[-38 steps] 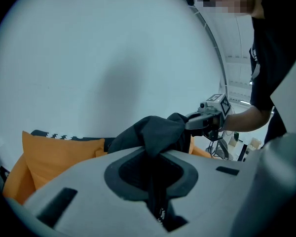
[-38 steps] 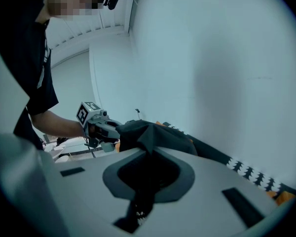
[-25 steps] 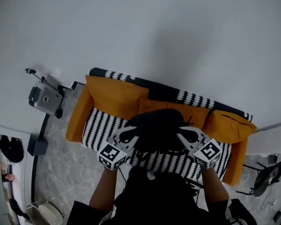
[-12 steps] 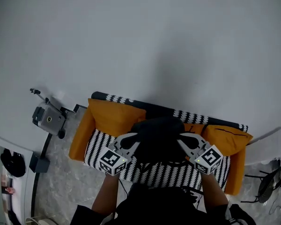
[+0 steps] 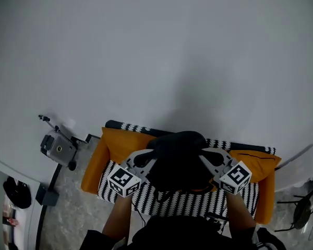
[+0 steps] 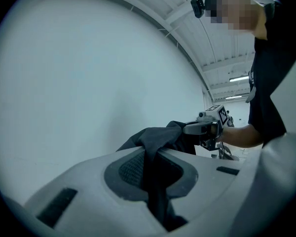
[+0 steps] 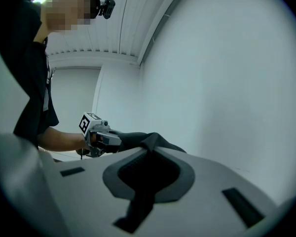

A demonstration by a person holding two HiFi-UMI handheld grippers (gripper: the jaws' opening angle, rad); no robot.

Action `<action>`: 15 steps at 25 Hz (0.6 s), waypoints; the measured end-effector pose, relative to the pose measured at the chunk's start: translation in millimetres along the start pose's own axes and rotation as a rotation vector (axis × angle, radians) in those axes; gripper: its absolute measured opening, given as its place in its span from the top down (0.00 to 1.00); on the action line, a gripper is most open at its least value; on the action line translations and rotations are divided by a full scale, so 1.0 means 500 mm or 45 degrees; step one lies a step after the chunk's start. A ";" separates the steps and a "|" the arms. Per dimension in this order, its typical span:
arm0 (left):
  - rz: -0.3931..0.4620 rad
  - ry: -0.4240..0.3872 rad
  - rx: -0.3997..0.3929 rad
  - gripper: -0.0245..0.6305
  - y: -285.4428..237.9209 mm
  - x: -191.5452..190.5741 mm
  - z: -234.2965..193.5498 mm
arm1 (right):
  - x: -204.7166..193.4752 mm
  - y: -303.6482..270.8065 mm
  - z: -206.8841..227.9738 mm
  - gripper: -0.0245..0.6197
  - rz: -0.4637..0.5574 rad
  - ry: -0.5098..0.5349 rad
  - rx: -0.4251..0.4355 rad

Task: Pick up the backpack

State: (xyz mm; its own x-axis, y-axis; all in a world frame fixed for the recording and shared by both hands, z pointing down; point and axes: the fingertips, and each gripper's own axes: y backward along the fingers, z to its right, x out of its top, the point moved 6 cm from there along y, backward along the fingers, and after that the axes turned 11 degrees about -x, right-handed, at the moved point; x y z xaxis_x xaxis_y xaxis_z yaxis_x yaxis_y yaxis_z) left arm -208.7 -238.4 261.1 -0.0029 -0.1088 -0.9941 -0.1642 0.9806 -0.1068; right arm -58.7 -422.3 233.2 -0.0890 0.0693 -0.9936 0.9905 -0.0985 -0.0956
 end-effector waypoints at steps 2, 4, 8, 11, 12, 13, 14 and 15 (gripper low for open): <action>0.009 -0.026 -0.005 0.90 -0.001 0.027 -0.004 | 0.024 0.000 0.007 0.91 0.028 0.006 -0.004; 0.021 -0.048 -0.008 0.90 -0.001 0.054 -0.007 | 0.050 0.001 0.012 0.91 0.058 0.005 -0.015; 0.043 -0.096 -0.007 0.90 0.005 0.105 -0.008 | 0.094 0.008 0.013 0.91 0.113 0.009 -0.006; 0.069 -0.119 -0.010 0.90 0.010 0.140 -0.002 | 0.123 0.018 0.011 0.91 0.160 0.026 0.011; 0.077 -0.125 -0.013 0.90 0.010 0.151 -0.001 | 0.133 0.020 0.013 0.91 0.173 0.031 0.011; 0.083 -0.132 -0.016 0.90 0.009 0.161 -0.001 | 0.143 0.023 0.014 0.91 0.185 0.036 0.011; 0.087 -0.140 -0.019 0.90 0.008 0.170 0.000 | 0.152 0.025 0.016 0.91 0.197 0.042 0.010; 0.091 -0.150 -0.023 0.90 0.008 0.179 0.001 | 0.160 0.028 0.016 0.91 0.207 0.047 0.010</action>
State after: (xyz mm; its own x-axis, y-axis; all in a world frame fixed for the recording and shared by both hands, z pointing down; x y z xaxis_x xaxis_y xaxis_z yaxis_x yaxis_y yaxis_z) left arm -209.1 -244.3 171.6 0.1005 -0.0175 -0.9948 -0.1851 0.9821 -0.0360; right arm -53.0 -426.2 152.1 0.0768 0.0886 -0.9931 0.9907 -0.1188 0.0660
